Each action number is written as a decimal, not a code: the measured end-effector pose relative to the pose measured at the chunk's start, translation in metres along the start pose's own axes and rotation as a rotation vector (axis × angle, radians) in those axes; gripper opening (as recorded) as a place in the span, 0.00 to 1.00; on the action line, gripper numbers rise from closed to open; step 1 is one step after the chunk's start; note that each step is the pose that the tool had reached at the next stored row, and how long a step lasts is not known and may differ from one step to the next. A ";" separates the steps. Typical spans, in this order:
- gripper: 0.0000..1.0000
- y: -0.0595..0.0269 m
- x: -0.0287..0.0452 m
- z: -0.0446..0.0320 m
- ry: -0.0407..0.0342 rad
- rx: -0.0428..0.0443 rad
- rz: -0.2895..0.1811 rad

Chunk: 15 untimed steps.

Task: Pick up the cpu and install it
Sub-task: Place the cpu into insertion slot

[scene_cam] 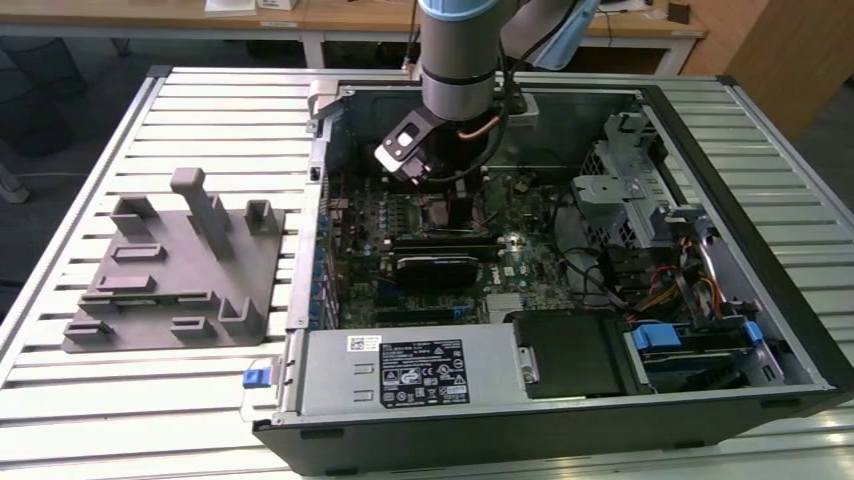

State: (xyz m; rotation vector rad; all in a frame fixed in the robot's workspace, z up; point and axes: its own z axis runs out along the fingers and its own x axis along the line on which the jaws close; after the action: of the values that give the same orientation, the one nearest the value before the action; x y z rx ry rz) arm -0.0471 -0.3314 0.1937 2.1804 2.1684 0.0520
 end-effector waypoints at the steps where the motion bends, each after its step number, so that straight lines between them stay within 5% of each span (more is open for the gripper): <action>1: 0.61 -0.0012 -0.0001 -0.0002 -0.0002 -0.0001 0.000; 15: 0.53 -0.0033 0.0010 -0.0007 -0.0005 -0.0008 0.001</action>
State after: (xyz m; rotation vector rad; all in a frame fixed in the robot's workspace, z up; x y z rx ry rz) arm -0.0505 -0.3304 0.1941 2.1806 2.1668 0.0523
